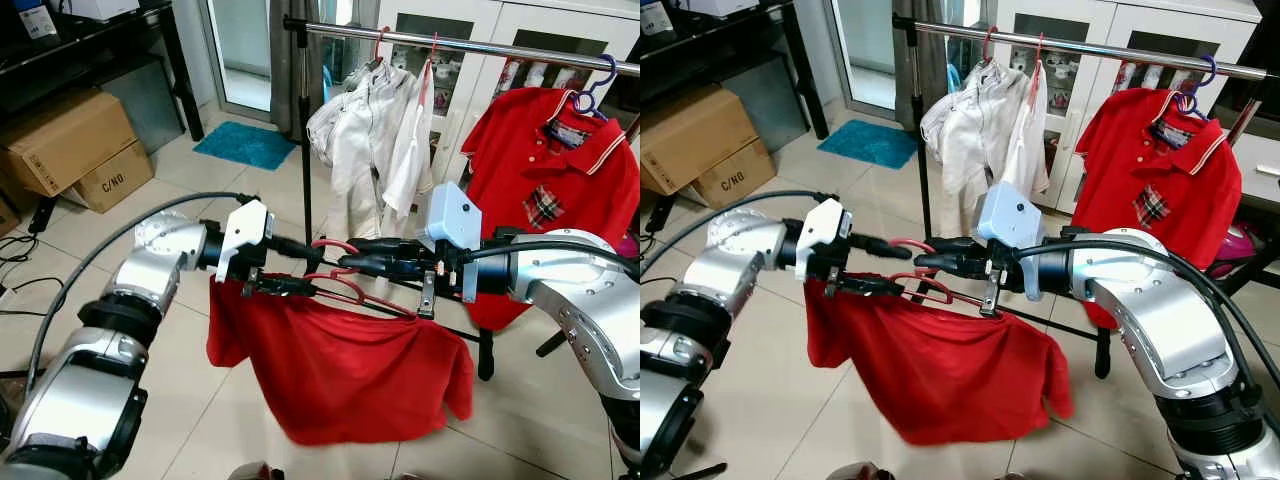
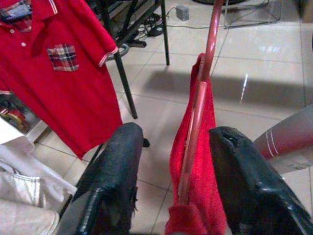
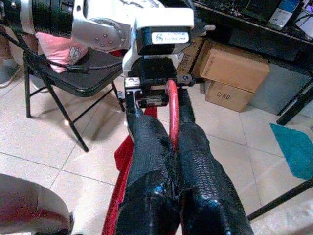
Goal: Hang hanger
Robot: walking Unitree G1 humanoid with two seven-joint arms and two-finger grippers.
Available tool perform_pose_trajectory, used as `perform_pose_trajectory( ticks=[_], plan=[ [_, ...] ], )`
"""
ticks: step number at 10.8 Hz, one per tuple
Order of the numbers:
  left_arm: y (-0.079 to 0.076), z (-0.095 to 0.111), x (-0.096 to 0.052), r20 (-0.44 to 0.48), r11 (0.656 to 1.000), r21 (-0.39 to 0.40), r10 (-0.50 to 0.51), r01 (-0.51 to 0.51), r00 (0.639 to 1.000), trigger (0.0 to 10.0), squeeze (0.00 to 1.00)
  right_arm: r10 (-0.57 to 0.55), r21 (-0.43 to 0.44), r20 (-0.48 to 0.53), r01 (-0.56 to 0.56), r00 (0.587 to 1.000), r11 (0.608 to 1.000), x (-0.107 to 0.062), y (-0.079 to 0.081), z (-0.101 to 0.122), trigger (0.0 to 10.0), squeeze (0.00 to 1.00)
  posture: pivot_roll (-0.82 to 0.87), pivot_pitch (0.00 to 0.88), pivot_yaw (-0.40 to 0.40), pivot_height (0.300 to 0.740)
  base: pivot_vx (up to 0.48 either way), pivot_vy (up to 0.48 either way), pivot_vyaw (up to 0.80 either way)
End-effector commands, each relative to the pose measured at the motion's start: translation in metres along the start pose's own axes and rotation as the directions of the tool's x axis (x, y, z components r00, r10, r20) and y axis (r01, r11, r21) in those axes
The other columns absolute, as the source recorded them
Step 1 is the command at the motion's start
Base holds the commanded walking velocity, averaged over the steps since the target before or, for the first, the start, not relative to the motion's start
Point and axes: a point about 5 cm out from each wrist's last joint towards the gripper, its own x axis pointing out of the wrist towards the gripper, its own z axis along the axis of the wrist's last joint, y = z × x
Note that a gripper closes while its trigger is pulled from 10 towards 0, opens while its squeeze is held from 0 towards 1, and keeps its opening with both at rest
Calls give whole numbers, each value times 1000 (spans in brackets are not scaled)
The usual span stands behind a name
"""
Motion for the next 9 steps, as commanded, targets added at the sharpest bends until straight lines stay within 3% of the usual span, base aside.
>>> perform_pose_trajectory(
  ticks=[1,6,9],
  plan=[
    [0,1,-1,8,1000,8,7,-7,1000,0,0,6,-53,34,-4,999,999,-1,-1,15,0,0,-102,0,48,740,0,0,0],
    [-10,-2,2,2,996,-40,-79,79,997,0,0,8,-52,37,-6,999,999,-1,-2,17,0,0,-103,0,42,740,0,0,0],
    [-8,2,-1,22,996,-57,-65,66,998,0,0,8,-47,37,-6,999,999,-1,-3,17,0,0,-104,0,41,740,0,0,0]
  ],
)
